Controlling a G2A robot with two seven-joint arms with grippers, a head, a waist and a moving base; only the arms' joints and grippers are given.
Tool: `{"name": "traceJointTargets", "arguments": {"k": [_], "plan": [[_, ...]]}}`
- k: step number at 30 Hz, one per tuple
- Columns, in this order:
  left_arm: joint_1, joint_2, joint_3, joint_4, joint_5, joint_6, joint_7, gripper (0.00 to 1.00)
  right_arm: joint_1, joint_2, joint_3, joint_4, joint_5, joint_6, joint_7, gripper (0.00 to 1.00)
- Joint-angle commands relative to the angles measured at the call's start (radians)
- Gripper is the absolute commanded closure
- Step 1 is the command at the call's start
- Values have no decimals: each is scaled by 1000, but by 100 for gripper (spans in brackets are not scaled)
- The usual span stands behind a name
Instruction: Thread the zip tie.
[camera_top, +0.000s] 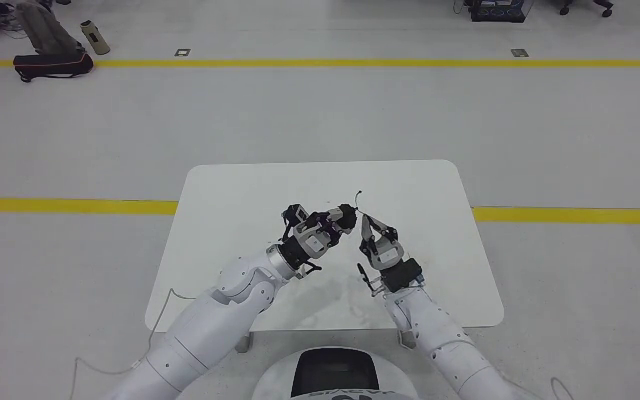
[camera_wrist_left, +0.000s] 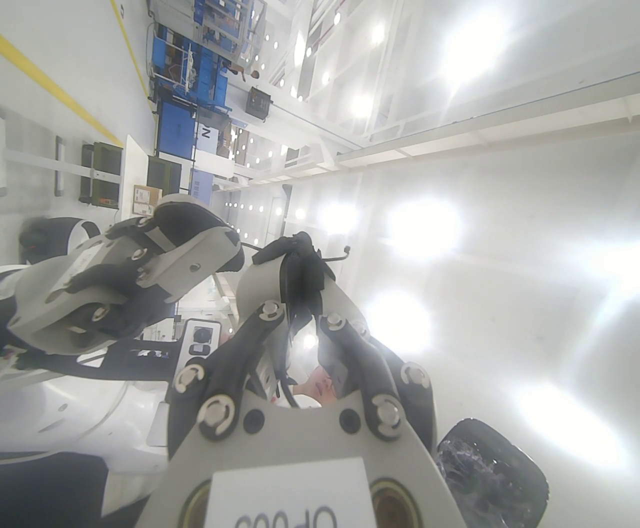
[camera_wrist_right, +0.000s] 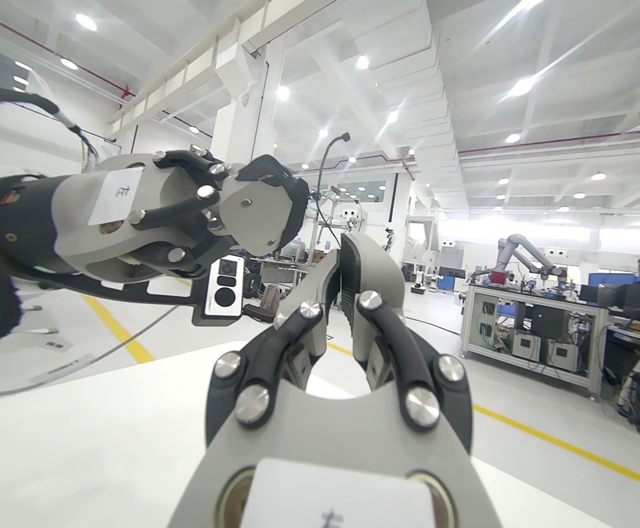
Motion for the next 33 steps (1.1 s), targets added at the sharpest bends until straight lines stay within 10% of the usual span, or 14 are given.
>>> {"name": "traceJointTargets", "arguments": {"k": [1, 33], "plan": [[0, 0, 0, 0, 0, 0, 0, 100, -1, 1, 3, 0, -2, -1, 0, 100], [0, 0, 0, 0, 0, 0, 0, 100, -34, 9, 40, -11, -15, -7, 21, 100]]}}
